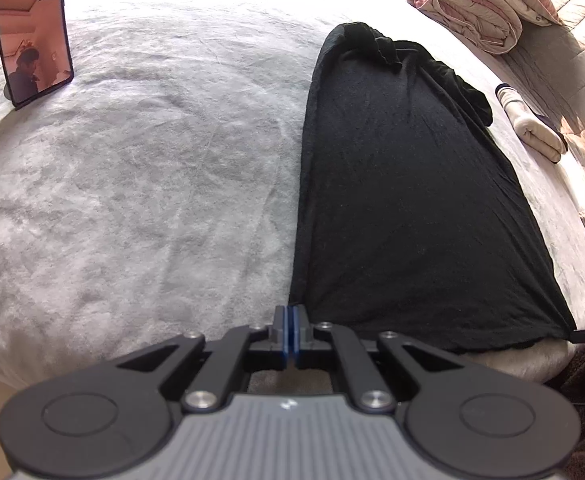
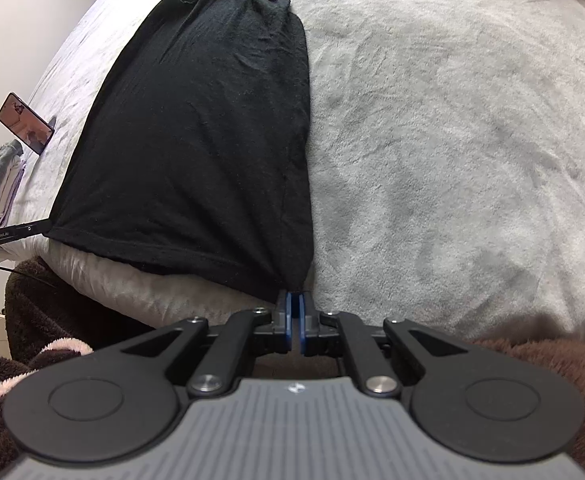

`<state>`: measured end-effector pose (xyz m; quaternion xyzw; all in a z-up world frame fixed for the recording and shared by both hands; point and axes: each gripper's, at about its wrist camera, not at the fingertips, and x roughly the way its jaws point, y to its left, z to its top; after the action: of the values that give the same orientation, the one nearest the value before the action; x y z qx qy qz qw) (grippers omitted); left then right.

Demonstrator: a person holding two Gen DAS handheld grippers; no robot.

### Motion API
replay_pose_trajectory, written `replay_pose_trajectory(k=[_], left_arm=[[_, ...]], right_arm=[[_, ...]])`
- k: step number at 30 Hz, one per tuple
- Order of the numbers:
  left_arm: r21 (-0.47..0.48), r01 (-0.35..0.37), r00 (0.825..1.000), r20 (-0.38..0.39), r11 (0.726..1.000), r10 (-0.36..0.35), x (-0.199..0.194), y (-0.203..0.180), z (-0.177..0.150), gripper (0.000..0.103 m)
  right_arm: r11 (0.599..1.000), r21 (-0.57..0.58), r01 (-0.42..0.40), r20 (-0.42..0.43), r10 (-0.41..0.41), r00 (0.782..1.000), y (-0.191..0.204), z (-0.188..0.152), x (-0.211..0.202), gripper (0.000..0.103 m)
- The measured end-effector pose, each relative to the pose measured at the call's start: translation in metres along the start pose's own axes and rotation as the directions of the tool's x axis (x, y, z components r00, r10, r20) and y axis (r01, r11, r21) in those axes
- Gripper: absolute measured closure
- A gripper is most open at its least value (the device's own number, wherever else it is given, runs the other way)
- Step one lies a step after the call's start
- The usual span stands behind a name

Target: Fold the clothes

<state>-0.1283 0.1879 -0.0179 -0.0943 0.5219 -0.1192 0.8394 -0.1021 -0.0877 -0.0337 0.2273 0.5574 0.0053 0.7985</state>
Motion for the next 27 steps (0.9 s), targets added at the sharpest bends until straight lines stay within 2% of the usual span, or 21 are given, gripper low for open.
replay_pose_trajectory(k=[9, 13, 16, 19, 23, 25, 27], left_arm=[[0.008, 0.062, 0.998, 0.003, 0.998, -0.062, -0.019, -0.01, -0.019, 0.101], [0.007, 0.038, 0.999, -0.021, 0.999, -0.038, -0.012, -0.006, -0.023, 0.101], [0.028, -0.016, 0.999, -0.041, 0.999, 0.018, 0.003, -0.006, -0.024, 0.101], [0.051, -0.039, 0.998, -0.047, 0.998, 0.042, 0.008, -0.009, -0.024, 0.101], [0.047, -0.011, 0.997, -0.073, 0.999, 0.015, 0.007, -0.007, -0.018, 0.099], [0.036, 0.013, 0.996, -0.09, 0.999, -0.01, 0.006, -0.004, -0.014, 0.096], [0.029, 0.036, 0.995, -0.098, 0.999, -0.033, 0.005, -0.002, -0.009, 0.077]], right_arm=[[1.0, 0.023, 0.011, 0.03, -0.012, 0.999, -0.015, -0.001, -0.029, 0.099], [1.0, 0.026, 0.014, 0.015, -0.014, 1.0, -0.013, -0.001, -0.026, 0.099], [0.999, 0.034, 0.007, -0.024, -0.006, 1.0, -0.013, -0.001, -0.011, 0.099], [0.999, 0.034, 0.01, -0.076, -0.008, 0.997, -0.01, 0.0, 0.01, 0.099], [0.999, 0.04, 0.003, -0.099, 0.001, 0.995, -0.012, 0.005, 0.016, 0.095], [0.999, 0.045, -0.018, -0.109, 0.023, 0.994, -0.017, 0.009, 0.012, 0.082], [0.999, 0.039, -0.035, -0.104, 0.039, 0.994, -0.02, 0.012, 0.006, 0.046]])
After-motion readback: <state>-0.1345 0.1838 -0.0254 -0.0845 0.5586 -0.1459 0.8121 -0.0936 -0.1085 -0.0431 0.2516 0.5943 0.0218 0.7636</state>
